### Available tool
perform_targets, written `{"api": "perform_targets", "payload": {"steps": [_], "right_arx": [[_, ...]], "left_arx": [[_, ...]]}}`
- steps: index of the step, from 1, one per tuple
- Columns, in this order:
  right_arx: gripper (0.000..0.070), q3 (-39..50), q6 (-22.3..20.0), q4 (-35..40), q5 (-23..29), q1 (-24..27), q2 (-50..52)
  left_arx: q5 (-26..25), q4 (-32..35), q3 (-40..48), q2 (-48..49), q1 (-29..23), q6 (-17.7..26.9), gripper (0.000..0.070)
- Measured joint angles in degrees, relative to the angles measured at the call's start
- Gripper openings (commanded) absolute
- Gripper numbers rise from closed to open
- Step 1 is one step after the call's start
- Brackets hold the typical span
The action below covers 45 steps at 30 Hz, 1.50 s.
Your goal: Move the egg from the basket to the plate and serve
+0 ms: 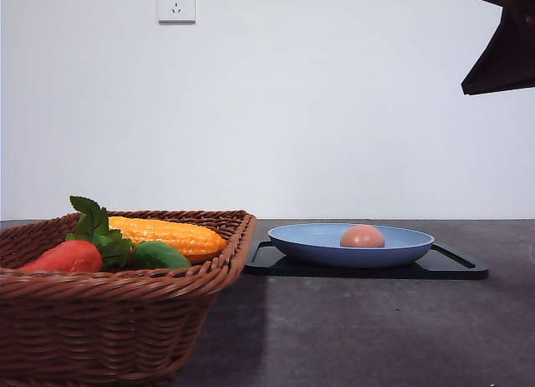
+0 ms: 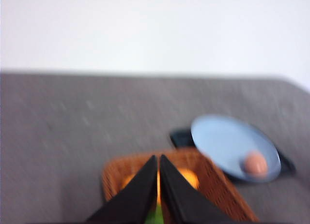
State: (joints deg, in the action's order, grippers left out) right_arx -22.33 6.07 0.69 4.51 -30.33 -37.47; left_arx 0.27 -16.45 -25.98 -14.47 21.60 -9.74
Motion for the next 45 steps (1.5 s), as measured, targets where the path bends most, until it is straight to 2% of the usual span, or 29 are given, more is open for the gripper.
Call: {"api": "perform_targets", "payload": {"steps": [3, 8, 15, 25, 40, 45], "right_arx": [[0.0000, 0.0, 0.0, 0.0, 0.0, 0.0, 0.0], [0.0000, 0.0, 0.0, 0.0, 0.0, 0.0, 0.0], [0.0000, 0.0, 0.0, 0.0, 0.0, 0.0, 0.0], [0.0000, 0.0, 0.0, 0.0, 0.0, 0.0, 0.0], [0.0000, 0.0, 0.1, 0.0, 0.0, 0.0, 0.0], [0.0000, 0.0, 0.2, 0.0, 0.0, 0.0, 0.0]], "left_arx": [[0.0, 0.1, 0.0, 6.4, -3.9, 0.5, 0.0000], [0.0, 0.2, 2.2, 14.0, -12.1, 4.0, 0.0000], [0.0, -0.8, 10.2, 14.1, -18.6, 7.7, 0.0000], [0.0, -1.2, 21.0, 14.1, -19.8, 8.5, 0.0000], [0.0, 6.0, 24.2, 14.2, -19.8, 8.5, 0.0000], [0.0, 6.0, 24.2, 14.2, -19.8, 8.1, 0.0000]]}}
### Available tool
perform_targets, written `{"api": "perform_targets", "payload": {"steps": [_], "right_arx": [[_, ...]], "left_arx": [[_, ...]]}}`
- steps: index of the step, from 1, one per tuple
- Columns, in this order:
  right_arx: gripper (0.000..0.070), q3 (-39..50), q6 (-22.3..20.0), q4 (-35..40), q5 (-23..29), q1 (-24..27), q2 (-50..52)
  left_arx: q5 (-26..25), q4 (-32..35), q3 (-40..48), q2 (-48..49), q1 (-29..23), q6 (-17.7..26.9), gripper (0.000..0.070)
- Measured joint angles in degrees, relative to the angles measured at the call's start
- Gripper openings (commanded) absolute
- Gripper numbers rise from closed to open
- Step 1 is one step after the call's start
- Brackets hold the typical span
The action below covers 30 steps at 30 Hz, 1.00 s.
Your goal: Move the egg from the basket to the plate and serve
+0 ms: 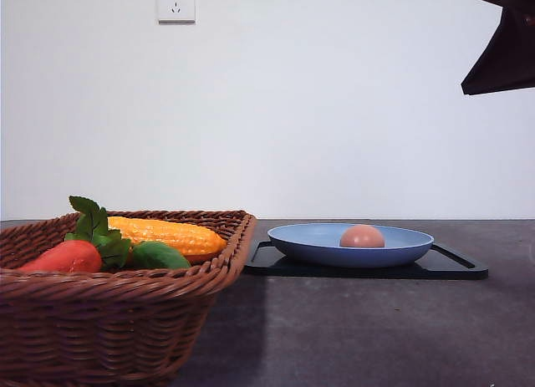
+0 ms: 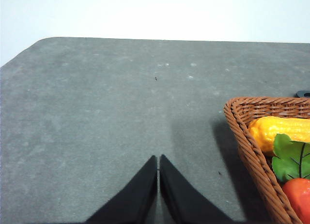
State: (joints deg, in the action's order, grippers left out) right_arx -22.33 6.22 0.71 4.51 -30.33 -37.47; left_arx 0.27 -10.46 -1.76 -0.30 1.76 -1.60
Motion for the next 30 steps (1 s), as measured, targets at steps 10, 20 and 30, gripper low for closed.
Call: {"api": "perform_targets", "payload": {"steps": [10, 20, 30], "right_arx": [[0.0000, 0.0, 0.0, 0.0, 0.0, 0.0, 0.0], [0.0000, 0.0, 0.0, 0.0, 0.0, 0.0, 0.0], [0.0000, 0.0, -0.5, -1.4, 0.5, 0.8, 1.7]], "left_arx": [[0.0, 0.0, 0.0, 0.0, 0.0, -0.3, 0.0000], [0.0, 0.0, 0.0, 0.0, 0.0, -0.5, 0.0000], [0.0, 0.0, 0.0, 0.0, 0.0, -0.5, 0.0000]]}}
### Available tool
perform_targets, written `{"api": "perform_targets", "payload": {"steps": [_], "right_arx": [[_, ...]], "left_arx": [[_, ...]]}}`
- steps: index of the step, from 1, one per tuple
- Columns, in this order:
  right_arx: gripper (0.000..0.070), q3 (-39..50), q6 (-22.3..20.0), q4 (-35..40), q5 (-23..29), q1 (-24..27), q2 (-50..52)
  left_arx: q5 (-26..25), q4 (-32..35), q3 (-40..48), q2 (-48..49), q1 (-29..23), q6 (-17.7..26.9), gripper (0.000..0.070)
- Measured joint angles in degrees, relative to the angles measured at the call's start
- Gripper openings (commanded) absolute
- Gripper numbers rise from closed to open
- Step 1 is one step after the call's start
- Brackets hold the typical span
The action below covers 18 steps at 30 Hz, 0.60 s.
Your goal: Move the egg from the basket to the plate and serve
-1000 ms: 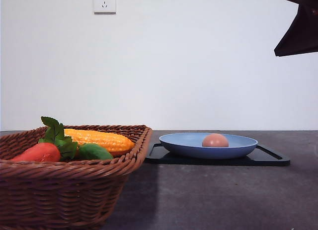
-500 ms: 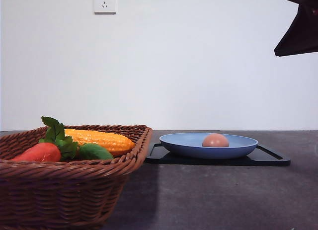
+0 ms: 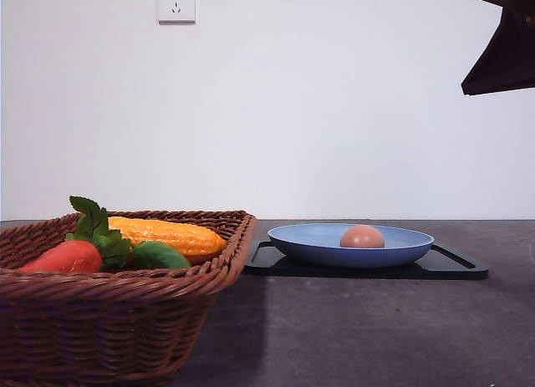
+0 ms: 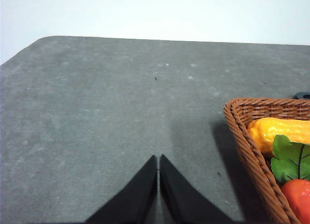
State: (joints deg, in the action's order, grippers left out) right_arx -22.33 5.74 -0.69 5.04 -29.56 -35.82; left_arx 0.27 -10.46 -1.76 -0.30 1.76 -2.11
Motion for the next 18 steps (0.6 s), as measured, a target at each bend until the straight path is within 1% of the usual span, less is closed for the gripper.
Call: {"api": "perform_targets", "payload": {"steps": [3, 7, 13, 18], "right_arx": [[0.0000, 0.1, -2.1, -0.3, -0.4, 3.2, 5.8], [0.0000, 2.2, -4.0, 0.6, -4.1, 10.0, 12.6], [0.0000, 10.5, -4.9, -0.3, -4.9, 20.1, 22.6], [0.0000, 16.5, -5.3, 0.1, -5.5, 26.3, 29.5]], "left_arx": [[0.0, 0.0, 0.0, 0.0, 0.0, 0.0, 0.0000], [0.0, 0.0, 0.0, 0.0, 0.0, 0.0, 0.0000], [0.0, 0.0, 0.0, 0.0, 0.0, 0.0, 0.0000], [0.0, 0.0, 0.0, 0.0, 0.0, 0.0, 0.0000]]}}
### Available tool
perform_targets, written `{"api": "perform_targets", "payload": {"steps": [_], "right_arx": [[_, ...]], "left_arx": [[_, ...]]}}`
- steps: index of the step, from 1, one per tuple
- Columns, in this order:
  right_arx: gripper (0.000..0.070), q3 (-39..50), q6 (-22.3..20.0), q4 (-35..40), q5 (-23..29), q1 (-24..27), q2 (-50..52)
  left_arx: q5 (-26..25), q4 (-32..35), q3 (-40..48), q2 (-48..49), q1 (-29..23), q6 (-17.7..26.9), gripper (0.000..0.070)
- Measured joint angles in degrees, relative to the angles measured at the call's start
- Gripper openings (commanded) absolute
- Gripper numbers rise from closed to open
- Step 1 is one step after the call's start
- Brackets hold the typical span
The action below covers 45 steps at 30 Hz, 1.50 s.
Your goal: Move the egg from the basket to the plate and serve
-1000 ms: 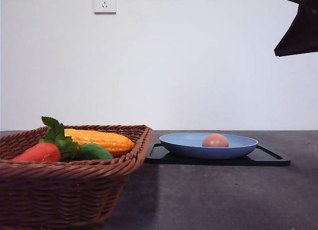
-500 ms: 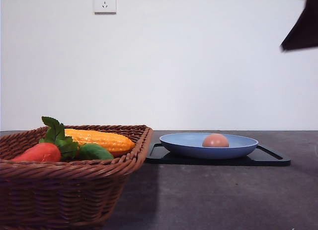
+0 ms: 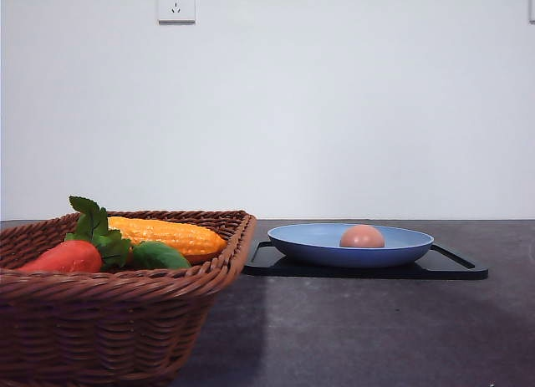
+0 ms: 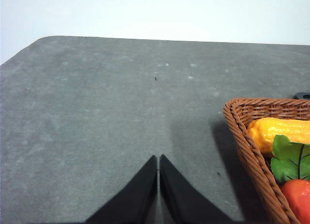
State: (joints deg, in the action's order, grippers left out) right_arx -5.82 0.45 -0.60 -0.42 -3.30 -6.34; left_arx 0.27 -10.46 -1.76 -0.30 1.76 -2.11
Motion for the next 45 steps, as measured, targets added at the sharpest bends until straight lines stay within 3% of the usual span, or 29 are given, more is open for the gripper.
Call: {"api": "perform_targets", "payload": {"steps": [6, 16, 26, 45], "right_arx": [[0.0000, 4.9, 0.0, -0.1, -1.4, 3.8, 4.3], [0.0000, 4.9, 0.0, -9.1, -2.9, 3.8, 6.0], [0.0000, 4.9, 3.8, -8.6, -5.5, 3.8, 6.0], [0.0000, 4.9, 4.3, -8.6, -5.6, 3.8, 6.0]], "left_arx": [[0.0, 0.0, 0.0, 0.0, 0.0, 0.0, 0.0000], [0.0, 0.0, 0.0, 0.0, 0.0, 0.0, 0.0000], [0.0, 0.0, 0.0, 0.0, 0.0, 0.0, 0.0000], [0.0, 0.0, 0.0, 0.0, 0.0, 0.0, 0.0000]]}}
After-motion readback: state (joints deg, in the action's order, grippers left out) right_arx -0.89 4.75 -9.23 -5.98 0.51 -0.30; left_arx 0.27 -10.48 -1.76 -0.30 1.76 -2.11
